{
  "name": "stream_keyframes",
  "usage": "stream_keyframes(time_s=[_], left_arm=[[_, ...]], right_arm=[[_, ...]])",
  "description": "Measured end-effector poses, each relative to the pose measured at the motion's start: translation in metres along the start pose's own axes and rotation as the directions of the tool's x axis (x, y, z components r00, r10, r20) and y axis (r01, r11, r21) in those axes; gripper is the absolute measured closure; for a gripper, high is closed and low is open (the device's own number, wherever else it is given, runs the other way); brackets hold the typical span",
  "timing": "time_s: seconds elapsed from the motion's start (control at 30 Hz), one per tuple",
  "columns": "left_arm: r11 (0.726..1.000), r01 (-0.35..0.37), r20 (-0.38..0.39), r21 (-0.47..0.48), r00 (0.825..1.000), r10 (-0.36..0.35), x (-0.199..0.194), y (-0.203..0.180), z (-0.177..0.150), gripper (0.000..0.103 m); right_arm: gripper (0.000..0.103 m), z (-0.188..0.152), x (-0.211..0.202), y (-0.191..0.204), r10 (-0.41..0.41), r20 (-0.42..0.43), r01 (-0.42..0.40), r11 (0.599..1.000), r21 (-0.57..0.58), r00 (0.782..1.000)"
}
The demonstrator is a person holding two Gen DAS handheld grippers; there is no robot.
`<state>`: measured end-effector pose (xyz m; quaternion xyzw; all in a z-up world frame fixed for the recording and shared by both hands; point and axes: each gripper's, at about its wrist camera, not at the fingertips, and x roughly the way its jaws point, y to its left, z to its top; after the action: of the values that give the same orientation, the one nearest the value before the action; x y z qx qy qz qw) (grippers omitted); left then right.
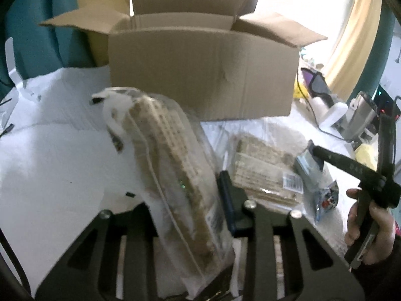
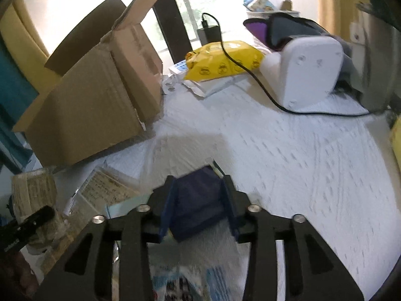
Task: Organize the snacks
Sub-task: 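Grasp clear biscuit bag with left tool while right tool grasps blue-white box, then lift both items into the cardboard box and open both tools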
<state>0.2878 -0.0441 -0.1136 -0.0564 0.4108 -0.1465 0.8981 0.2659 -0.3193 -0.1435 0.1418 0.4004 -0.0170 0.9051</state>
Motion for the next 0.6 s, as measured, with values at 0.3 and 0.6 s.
stream_keyframes(time_s=[0.3,0.6], left_arm=[[0.998,-0.022,0.083,0.062,0.996,0.017,-0.025,-0.001,0.002,0.072],[0.994,-0.043,0.157,0.104,0.987,0.026,-0.049,0.002,0.005,0.072]], right_arm=[[0.016,-0.007,0.009,0.002,0.018,-0.061,-0.010,0.992,0.129,0.998],[0.030,0.002,0.041,0.040,-0.085,-0.028,0.083,0.995,-0.050,0.996]])
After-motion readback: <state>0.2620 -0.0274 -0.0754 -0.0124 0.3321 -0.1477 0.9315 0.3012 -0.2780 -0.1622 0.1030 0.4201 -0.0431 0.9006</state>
